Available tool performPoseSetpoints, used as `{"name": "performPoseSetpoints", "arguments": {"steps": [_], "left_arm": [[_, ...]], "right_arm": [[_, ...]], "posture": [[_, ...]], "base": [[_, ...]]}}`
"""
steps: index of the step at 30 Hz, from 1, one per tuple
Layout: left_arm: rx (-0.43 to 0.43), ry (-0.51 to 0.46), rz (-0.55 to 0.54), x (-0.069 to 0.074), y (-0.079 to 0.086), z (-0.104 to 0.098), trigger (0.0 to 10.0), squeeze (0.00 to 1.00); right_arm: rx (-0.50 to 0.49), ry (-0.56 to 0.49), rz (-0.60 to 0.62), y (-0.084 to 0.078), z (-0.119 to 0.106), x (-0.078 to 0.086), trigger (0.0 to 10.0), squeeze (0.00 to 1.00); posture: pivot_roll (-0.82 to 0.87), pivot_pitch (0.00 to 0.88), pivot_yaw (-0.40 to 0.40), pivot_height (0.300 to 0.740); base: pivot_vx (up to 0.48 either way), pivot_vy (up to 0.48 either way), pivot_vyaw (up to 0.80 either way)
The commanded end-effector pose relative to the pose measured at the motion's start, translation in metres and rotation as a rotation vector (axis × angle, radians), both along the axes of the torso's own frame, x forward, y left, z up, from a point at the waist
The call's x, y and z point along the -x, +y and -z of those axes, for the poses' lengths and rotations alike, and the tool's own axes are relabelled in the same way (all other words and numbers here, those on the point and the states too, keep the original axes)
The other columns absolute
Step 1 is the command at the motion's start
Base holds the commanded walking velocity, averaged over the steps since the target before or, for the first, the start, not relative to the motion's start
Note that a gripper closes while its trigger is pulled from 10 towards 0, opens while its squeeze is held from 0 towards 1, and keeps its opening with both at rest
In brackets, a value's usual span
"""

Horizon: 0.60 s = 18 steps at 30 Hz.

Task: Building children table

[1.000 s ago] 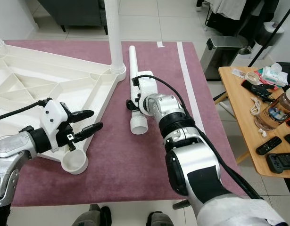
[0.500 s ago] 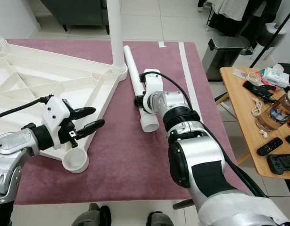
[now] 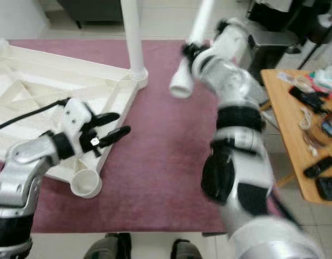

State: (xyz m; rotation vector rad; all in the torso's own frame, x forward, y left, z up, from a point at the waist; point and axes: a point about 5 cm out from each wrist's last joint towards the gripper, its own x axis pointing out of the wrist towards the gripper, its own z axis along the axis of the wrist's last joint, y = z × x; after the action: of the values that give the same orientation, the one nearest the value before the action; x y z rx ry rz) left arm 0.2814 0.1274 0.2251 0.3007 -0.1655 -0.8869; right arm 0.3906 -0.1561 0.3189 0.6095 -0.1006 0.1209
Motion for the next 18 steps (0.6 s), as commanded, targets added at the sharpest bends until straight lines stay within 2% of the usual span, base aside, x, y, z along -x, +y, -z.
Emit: {"name": "performPoseSetpoints", "arguments": {"steps": [1, 2, 3, 8, 9, 11, 12, 13, 15, 16, 17, 18], "left_arm": [[0.103, -0.032, -0.292, -0.019, 0.009, -0.003, 10.0, 0.00], [0.103, -0.032, -0.292, -0.019, 0.009, -0.003, 10.0, 0.00], [0.145, -0.026, -0.347, -0.032, 0.008, -0.006, 10.0, 0.00], [0.191, -0.012, -0.377, -0.039, 0.008, -0.011, 10.0, 0.00], [0.229, 0.003, -0.369, -0.044, 0.006, -0.016, 10.0, 0.00], [0.261, 0.018, -0.348, -0.046, 0.005, -0.020, 10.0, 0.00], [0.282, 0.027, -0.330, -0.047, 0.003, -0.023, 10.0, 0.18], [0.302, 0.035, -0.312, -0.048, 0.002, -0.025, 10.0, 0.69], [0.302, 0.035, -0.312, -0.048, 0.002, -0.025, 10.0, 0.69], [0.330, 0.053, -0.281, -0.049, -0.001, -0.028, 10.0, 1.00], [0.330, 0.053, -0.281, -0.049, -0.001, -0.028, 10.0, 1.00], [0.360, 0.075, -0.244, -0.051, -0.005, -0.031, 10.0, 1.00]], "right_arm": [[0.001, -0.127, -0.020, -0.001, 0.003, 0.024, 10.0, 0.00], [0.001, -0.127, -0.020, -0.001, 0.003, 0.024, 10.0, 0.00], [0.039, -0.229, -0.038, -0.004, 0.014, 0.048, 10.0, 0.00], [0.084, -0.291, -0.055, -0.006, 0.024, 0.064, 10.0, 0.00], [0.141, -0.338, -0.127, -0.002, 0.030, 0.079, 10.0, 0.00], [0.178, -0.354, -0.174, 0.002, 0.035, 0.085, 10.0, 0.00], [0.224, -0.362, -0.207, 0.006, 0.039, 0.090, 10.0, 0.00], [0.277, -0.372, -0.234, 0.011, 0.044, 0.094, 10.0, 0.00], [0.277, -0.372, -0.234, 0.011, 0.044, 0.094, 10.0, 0.00], [0.338, -0.386, -0.267, 0.018, 0.048, 0.097, 10.0, 0.00], [0.338, -0.386, -0.267, 0.018, 0.048, 0.097, 10.0, 0.00], [0.388, -0.394, -0.298, 0.028, 0.053, 0.101, 10.0, 0.00]], "posture": [[-0.05, 0.132, 0.085, 0.740], [-0.05, 0.132, 0.085, 0.740], [-0.04, 0.124, 0.097, 0.740], [-0.05, 0.121, 0.108, 0.740], [-0.05, 0.118, 0.112, 0.740], [-0.05, 0.116, 0.117, 0.740], [-0.06, 0.113, 0.118, 0.740], [-0.05, 0.111, 0.121, 0.740], [-0.05, 0.111, 0.121, 0.740], [-0.05, 0.109, 0.123, 0.740], [-0.05, 0.109, 0.123, 0.740], [-0.05, 0.104, 0.124, 0.740]], "base": [[0.000, 0.000, 0.00], [0.000, 0.000, 0.00], [0.000, 0.000, 0.00], [0.000, 0.000, 0.00], [0.000, 0.000, 0.00], [0.000, 0.000, 0.00], [0.000, 0.000, 0.00], [0.000, 0.000, 0.00], [0.000, 0.000, 0.00], [0.000, 0.000, 0.00], [0.000, 0.000, 0.00], [0.000, 0.000, 0.00]]}}
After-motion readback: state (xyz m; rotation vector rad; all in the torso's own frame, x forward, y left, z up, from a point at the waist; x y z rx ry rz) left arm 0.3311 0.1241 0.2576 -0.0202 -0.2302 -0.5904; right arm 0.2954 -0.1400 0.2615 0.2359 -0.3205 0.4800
